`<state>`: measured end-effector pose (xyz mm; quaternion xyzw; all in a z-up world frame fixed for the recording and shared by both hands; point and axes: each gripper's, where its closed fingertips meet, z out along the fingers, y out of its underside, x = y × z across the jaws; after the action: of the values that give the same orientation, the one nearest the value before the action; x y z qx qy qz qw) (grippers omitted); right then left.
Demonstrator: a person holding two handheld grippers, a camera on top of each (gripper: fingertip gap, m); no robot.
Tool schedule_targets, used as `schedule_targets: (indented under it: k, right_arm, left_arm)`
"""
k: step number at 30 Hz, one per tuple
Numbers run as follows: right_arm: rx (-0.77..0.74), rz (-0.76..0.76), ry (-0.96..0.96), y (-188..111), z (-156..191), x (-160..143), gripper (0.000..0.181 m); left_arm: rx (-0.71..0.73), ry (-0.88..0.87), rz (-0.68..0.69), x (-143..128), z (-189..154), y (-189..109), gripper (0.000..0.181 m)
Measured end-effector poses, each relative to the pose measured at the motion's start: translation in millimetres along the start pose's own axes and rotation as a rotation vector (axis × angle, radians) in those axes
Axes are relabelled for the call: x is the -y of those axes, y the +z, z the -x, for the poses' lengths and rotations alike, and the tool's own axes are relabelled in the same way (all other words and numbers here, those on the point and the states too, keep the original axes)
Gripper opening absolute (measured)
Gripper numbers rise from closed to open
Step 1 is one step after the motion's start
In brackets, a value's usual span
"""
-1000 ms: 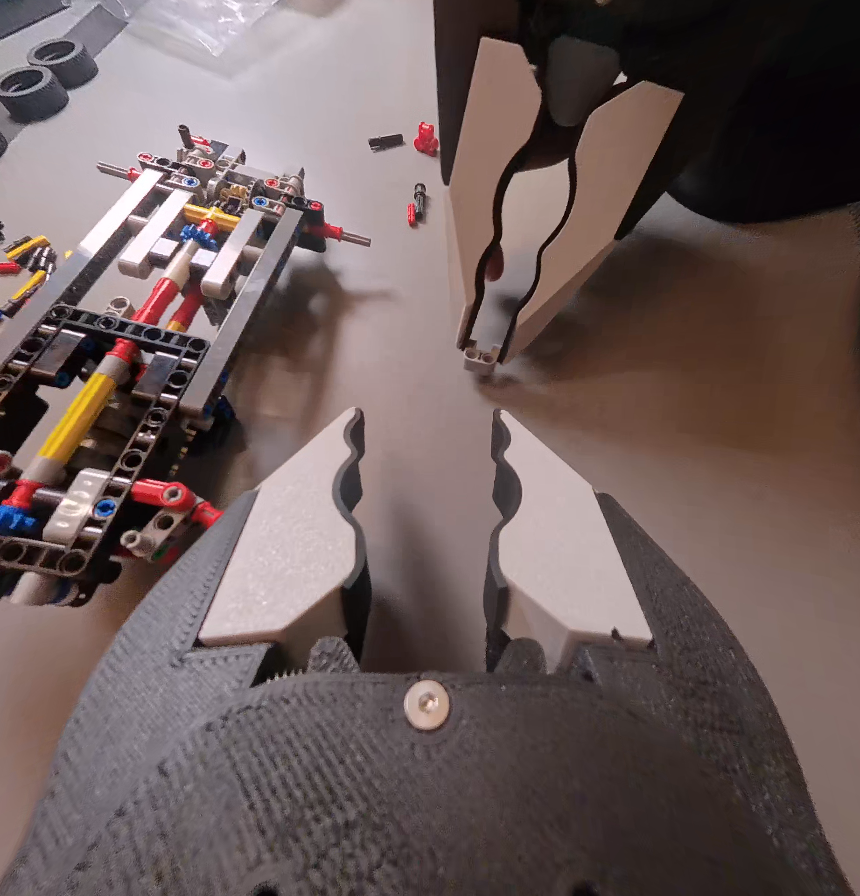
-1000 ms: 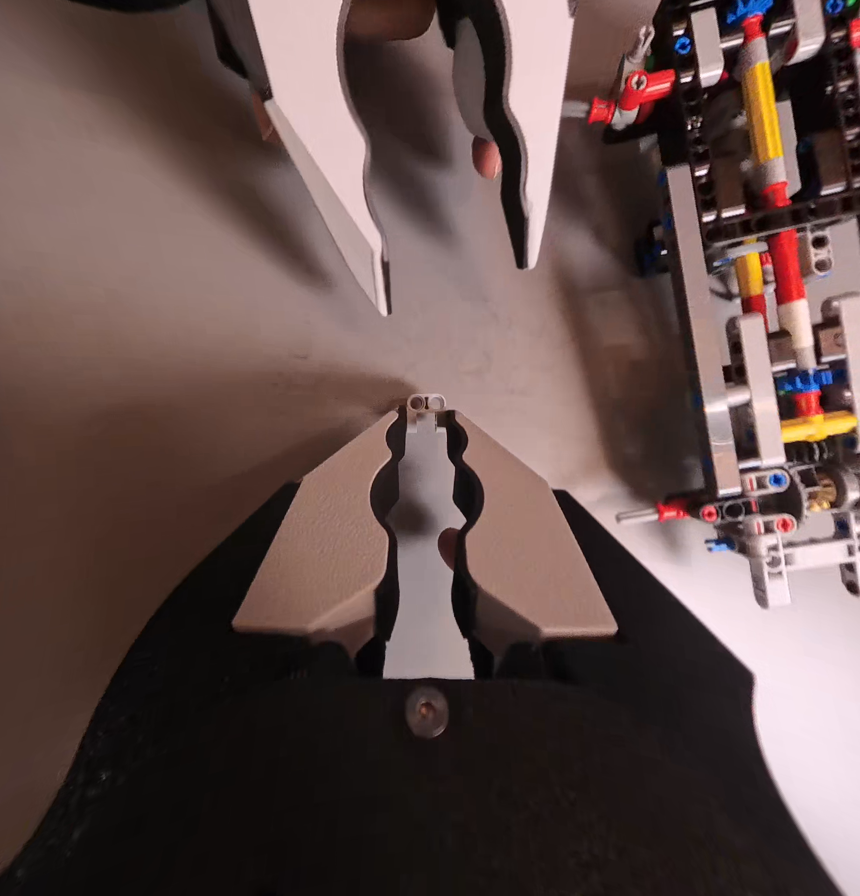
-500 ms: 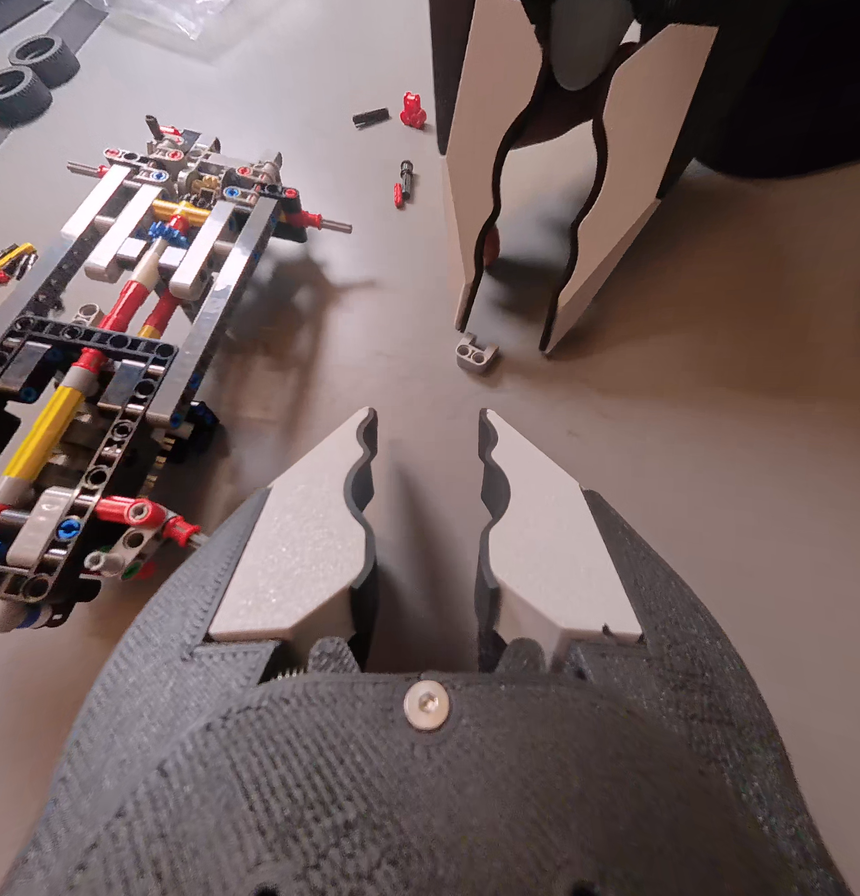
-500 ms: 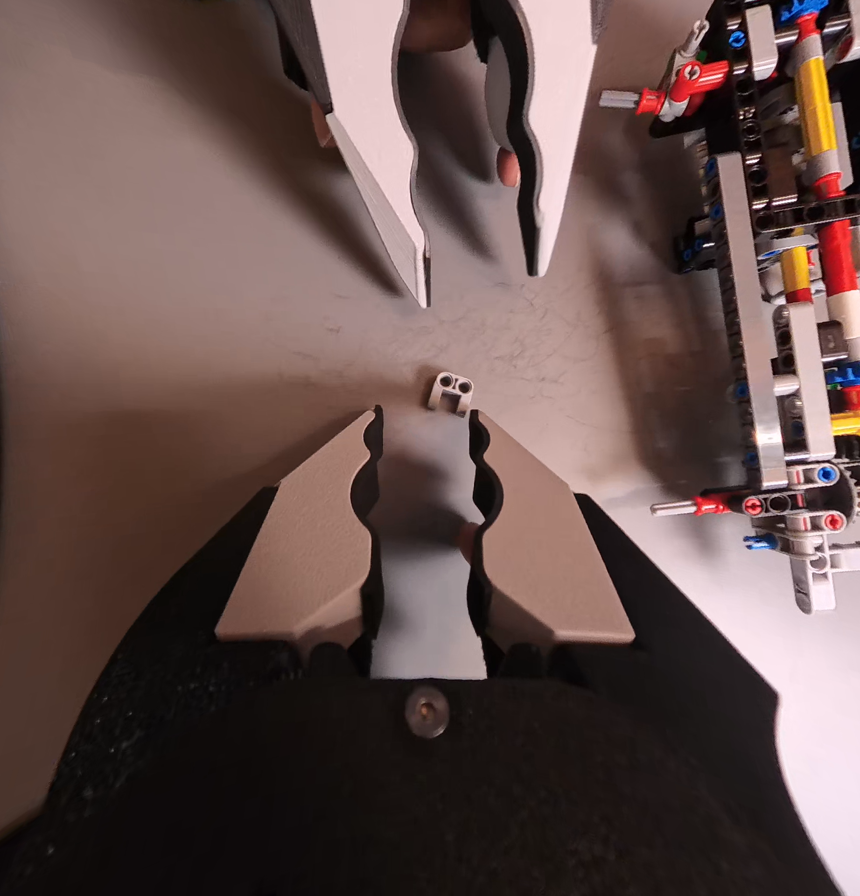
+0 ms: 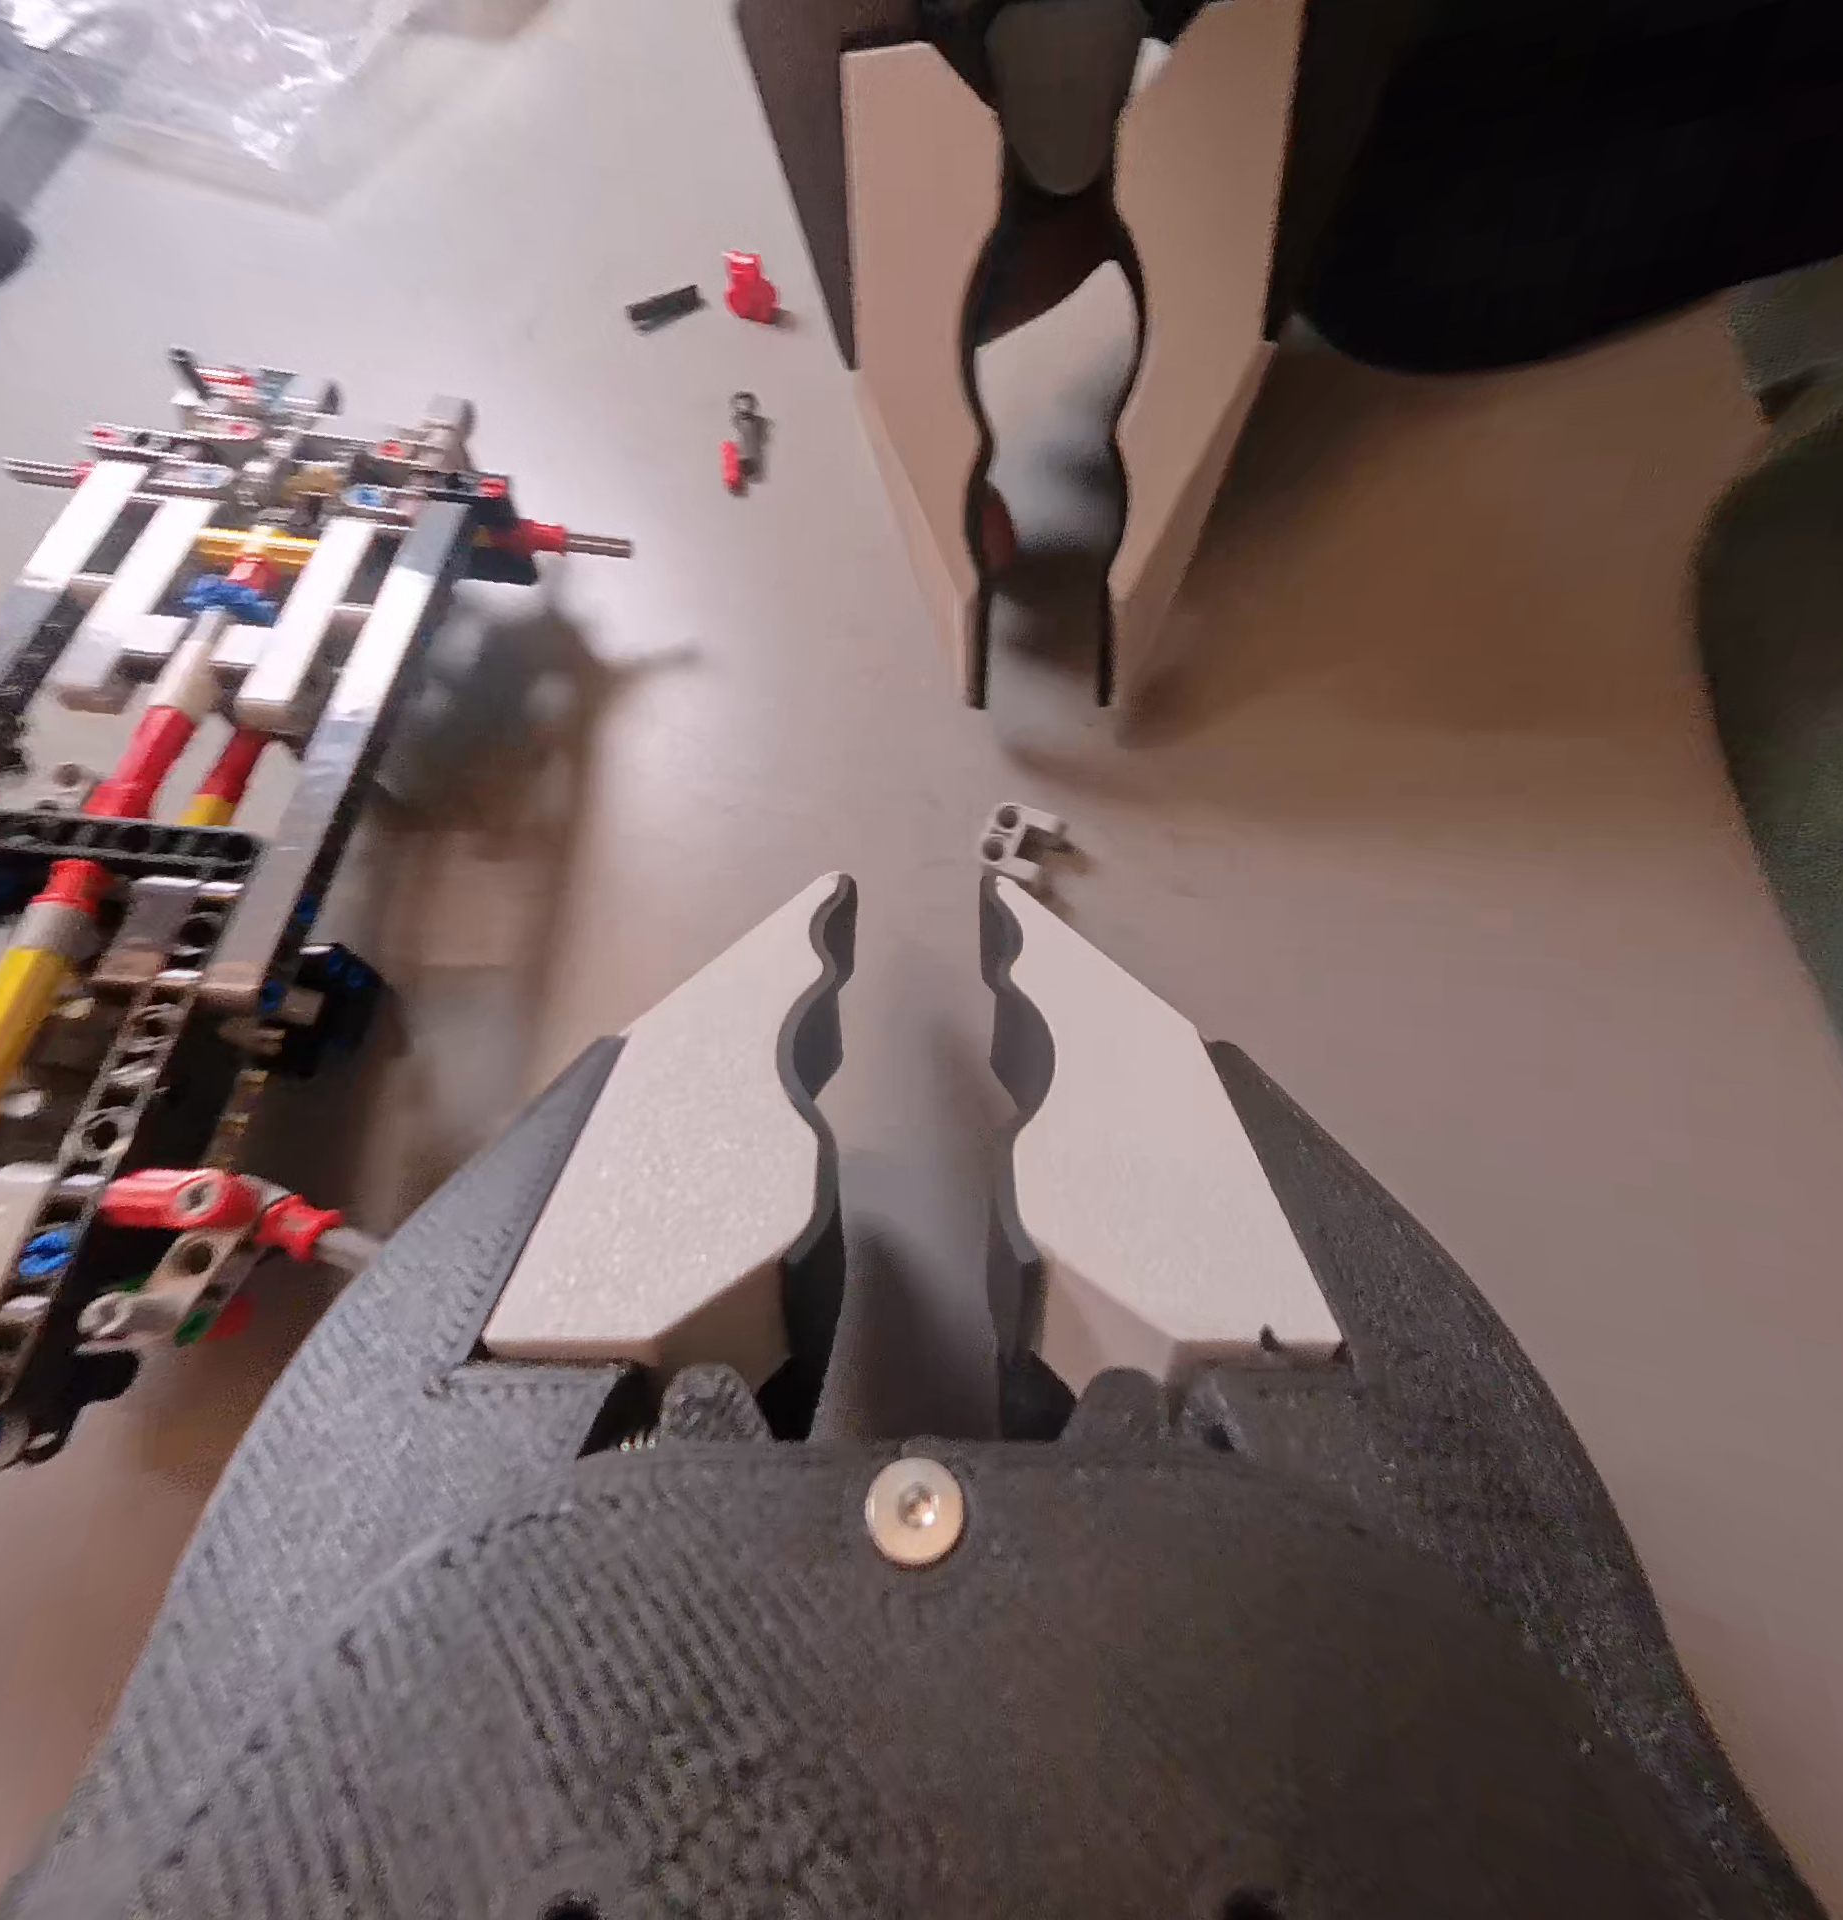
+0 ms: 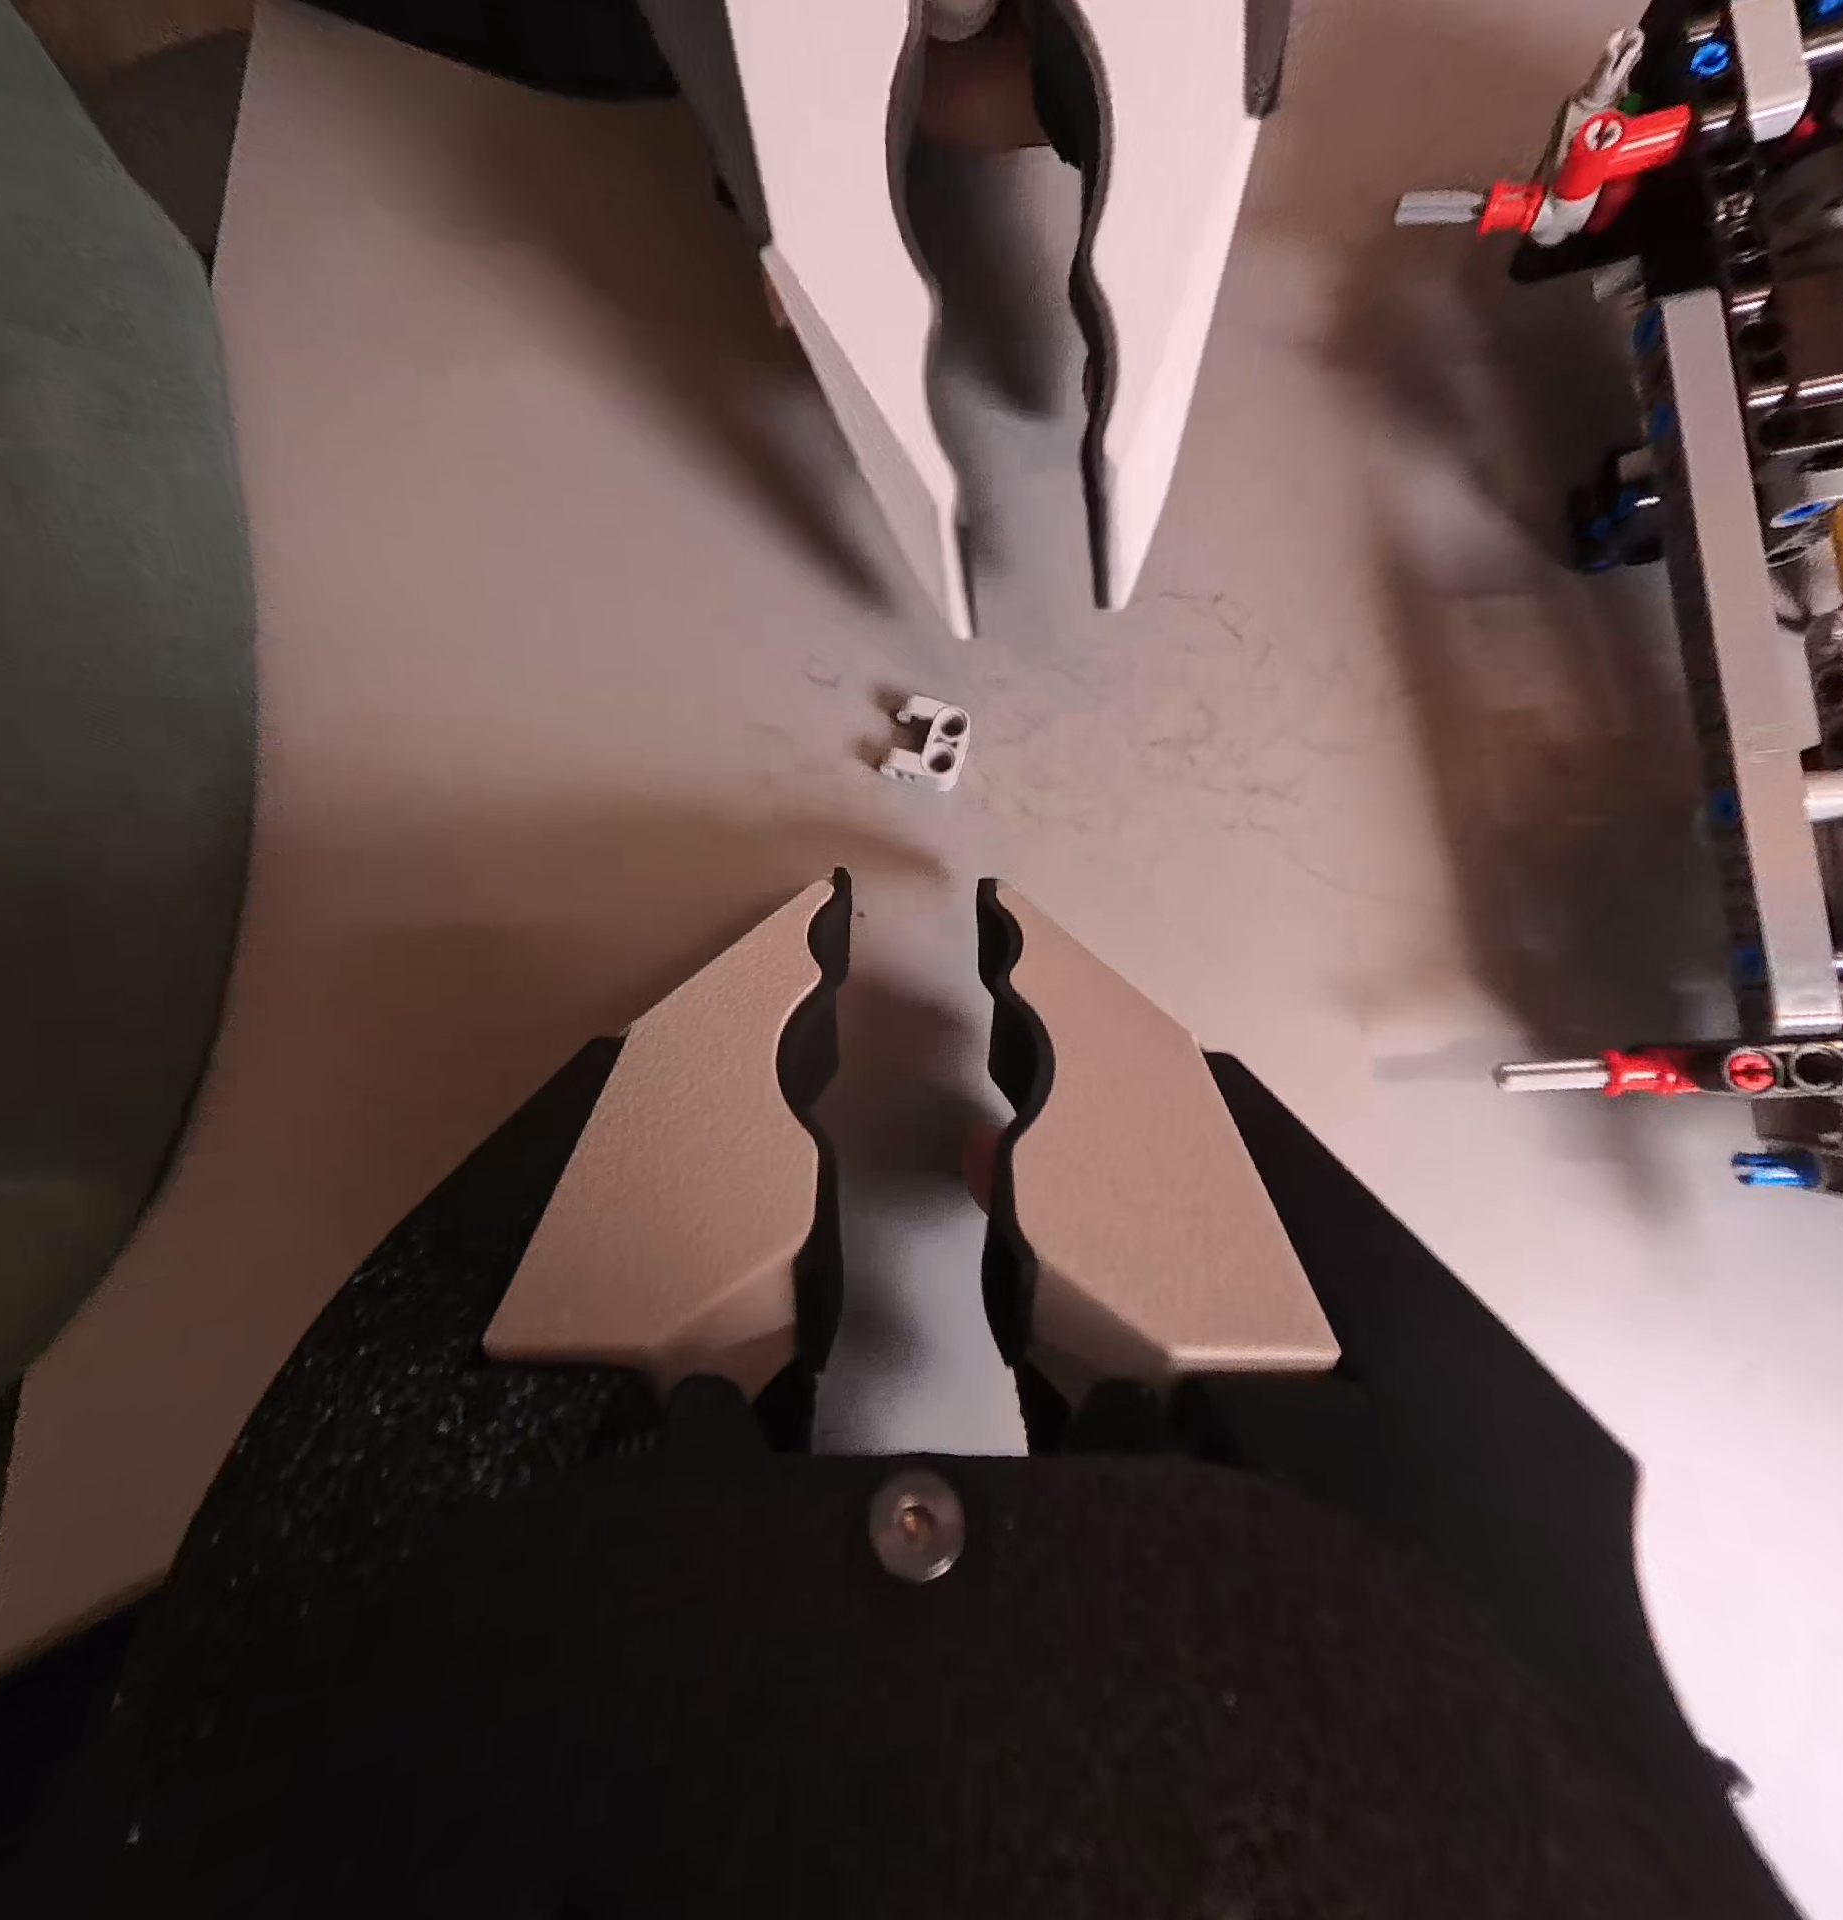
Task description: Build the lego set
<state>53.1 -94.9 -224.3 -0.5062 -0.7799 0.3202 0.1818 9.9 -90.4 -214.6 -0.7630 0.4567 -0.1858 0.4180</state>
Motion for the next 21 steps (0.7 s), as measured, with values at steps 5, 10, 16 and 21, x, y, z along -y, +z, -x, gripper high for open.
schedule_targets:
  k: [5,10,16,21]
  right_arm:
    - [0.009,0.003,-0.045,1.5,4.7,0.6,0.021]
    - [0.008,0.001,-0.053,1.9,6.3,1.6,0.021]
    - [-0.025,-0.134,-0.147,-7.9,8.2,23.1,0.021]
    - [-0.150,-0.317,-0.249,-27.2,-0.4,53.4,0.024]
  left_arm:
    - [-0.098,0.071,0.013,-1.1,-25.2,9.2,0.032]
    - [-0.044,0.103,0.059,-3.4,-20.3,18.2,0.011]
    - [-0.112,-0.086,-0.040,9.0,-16.2,8.1,0.002]
    - [-0.322,-0.420,-0.247,39.7,-17.5,-12.9,0.002]
